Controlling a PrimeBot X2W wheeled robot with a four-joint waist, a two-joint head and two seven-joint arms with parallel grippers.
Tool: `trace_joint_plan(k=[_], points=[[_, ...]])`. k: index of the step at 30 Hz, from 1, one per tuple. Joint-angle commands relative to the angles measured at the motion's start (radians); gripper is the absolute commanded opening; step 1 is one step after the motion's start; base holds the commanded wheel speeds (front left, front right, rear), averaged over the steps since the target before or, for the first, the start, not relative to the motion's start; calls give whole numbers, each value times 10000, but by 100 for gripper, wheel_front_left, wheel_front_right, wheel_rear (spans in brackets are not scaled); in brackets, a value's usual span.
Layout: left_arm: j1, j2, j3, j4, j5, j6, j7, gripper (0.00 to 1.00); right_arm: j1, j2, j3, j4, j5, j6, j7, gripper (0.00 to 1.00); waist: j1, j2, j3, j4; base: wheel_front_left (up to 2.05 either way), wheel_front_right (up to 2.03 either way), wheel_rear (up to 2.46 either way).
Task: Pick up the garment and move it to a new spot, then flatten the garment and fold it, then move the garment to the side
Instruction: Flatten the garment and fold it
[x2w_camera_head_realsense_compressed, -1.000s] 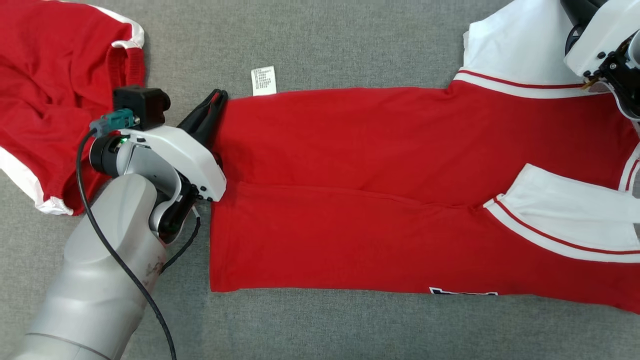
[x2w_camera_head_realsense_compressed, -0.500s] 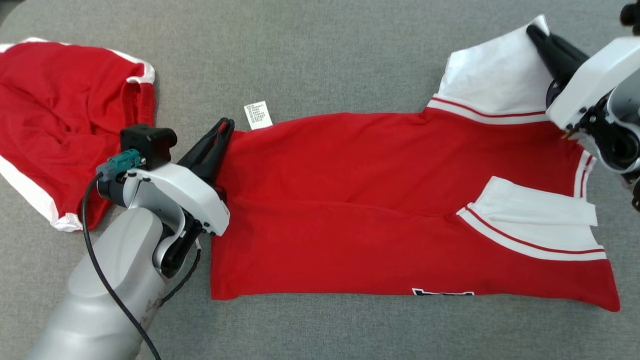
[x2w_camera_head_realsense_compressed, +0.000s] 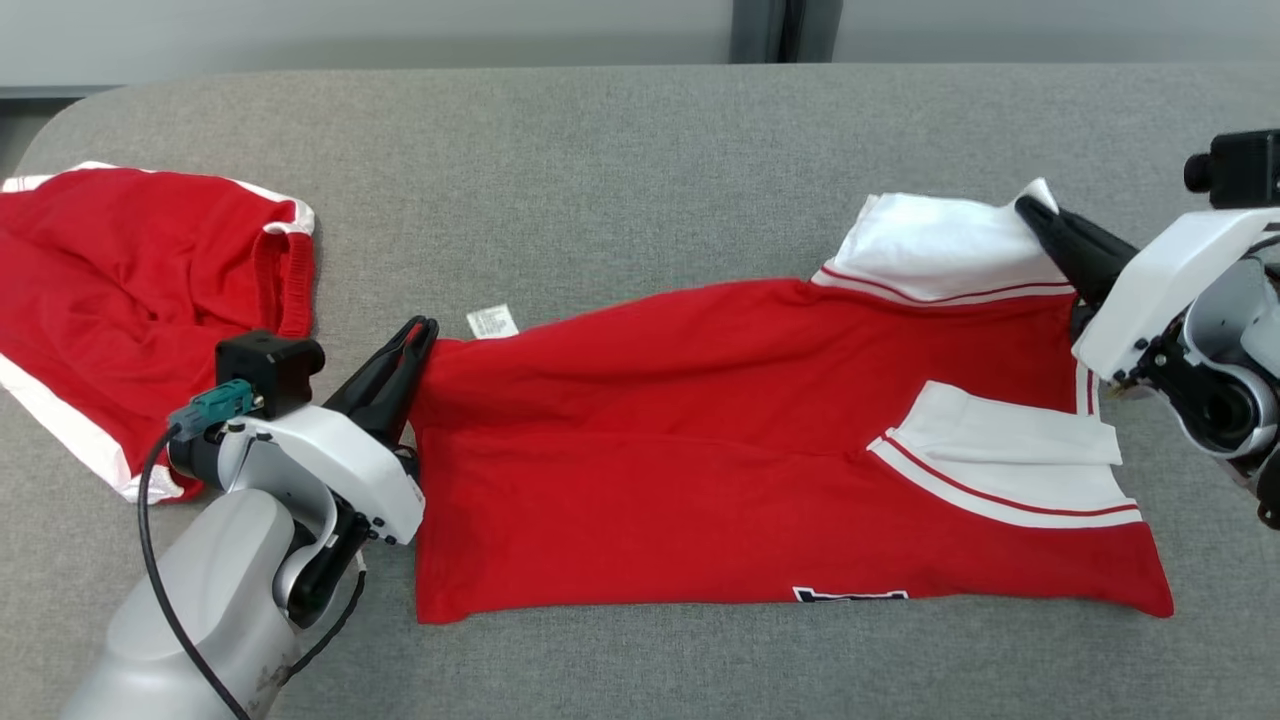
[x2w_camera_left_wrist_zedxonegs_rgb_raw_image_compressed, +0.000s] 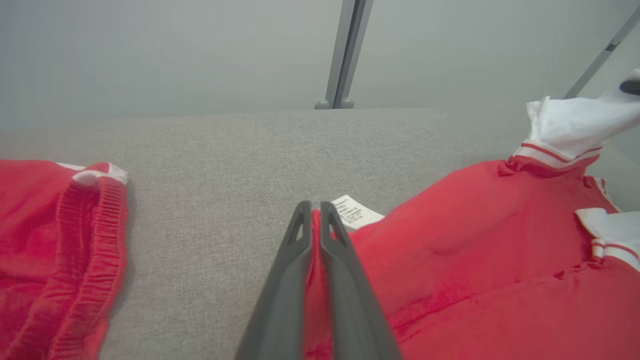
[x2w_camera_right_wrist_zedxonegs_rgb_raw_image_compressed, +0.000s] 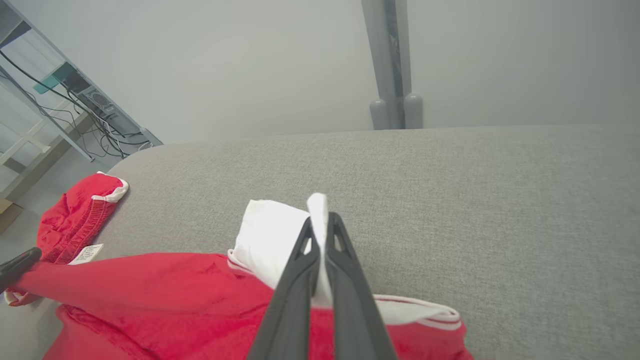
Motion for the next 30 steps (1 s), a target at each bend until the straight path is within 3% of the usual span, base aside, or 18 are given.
trace_joint_plan(k=[1, 15, 21, 30], points=[[1, 120, 19, 51, -52, -5, -112, 0, 140, -78, 67, -39, 75, -1, 0, 0, 0, 0, -67, -12, 0, 0, 0], [53, 127, -720, 673, -365, -5, -523, 0, 945, -355, 610, -232, 630, -1, 70, 0, 0, 0, -666, -212, 0, 0, 0], [113, 402, -1038, 600, -737, -5, 70, 0, 1114, -564, 672, -458, 865, -1, 299, 0, 0, 0, -808, -255, 0, 0, 0], [234, 665, -861, 75, -1941, 44, 2229, 0, 1055, -637, 735, -619, 1210, -1, 1078, 0, 0, 0, -1150, -290, 0, 0, 0]])
